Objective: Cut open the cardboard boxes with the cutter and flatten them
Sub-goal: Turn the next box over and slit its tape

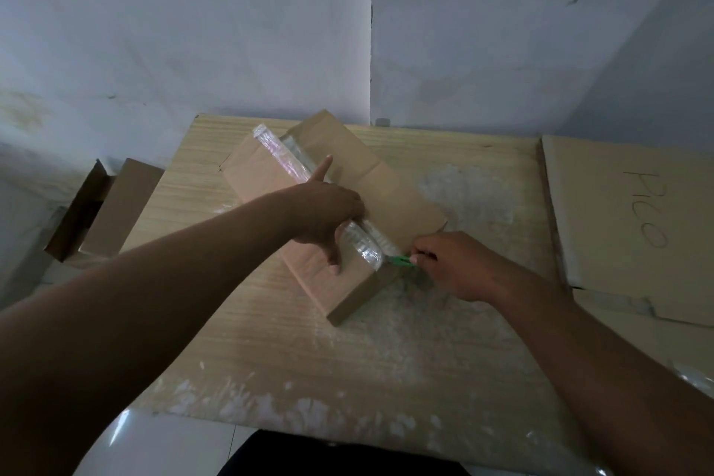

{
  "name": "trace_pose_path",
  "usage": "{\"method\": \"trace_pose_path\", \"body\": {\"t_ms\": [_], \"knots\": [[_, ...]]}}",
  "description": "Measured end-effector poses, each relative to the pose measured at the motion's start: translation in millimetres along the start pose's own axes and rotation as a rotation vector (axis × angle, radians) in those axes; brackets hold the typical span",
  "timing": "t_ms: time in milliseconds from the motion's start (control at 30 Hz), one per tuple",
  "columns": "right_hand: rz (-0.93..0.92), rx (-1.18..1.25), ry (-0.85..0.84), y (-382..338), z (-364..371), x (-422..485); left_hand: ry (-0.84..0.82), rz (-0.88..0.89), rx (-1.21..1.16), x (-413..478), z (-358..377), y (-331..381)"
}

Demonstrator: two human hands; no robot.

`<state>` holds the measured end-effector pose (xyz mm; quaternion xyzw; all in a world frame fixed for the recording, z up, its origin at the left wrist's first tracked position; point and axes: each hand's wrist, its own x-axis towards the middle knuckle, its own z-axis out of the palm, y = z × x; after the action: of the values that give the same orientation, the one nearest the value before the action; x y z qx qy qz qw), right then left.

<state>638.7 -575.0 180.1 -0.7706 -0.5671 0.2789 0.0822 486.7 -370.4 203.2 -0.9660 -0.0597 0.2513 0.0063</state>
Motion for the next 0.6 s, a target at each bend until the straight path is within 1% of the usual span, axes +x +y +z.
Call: {"method": "trace_pose_path", "body": {"t_ms": [200, 333, 467, 533, 600], "knots": [[0.003, 0.030, -0.111, 18.9, -6.2, -9.6, 0.001, 0.015, -0.009, 6.7, 2.8, 0.4], [0.040, 0.151, -0.075, 8.7, 6.8, -8.2, -0.008, -0.006, -0.032, 8.6, 3.0, 2.0], [0.045, 0.176, -0.076, 2.4, 17.8, -12.4, -0.039, -0.015, -0.047, 9.9, 4.5, 3.3], [0.049, 0.181, -0.108, 6.0, 7.1, -17.2, -0.055, -0.016, -0.049, 12.5, 3.7, 3.9], [0.018, 0.130, -0.196, 7.9, 0.3, -21.6, -0.059, -0.017, -0.049, 13.6, 2.2, 3.8]]}}
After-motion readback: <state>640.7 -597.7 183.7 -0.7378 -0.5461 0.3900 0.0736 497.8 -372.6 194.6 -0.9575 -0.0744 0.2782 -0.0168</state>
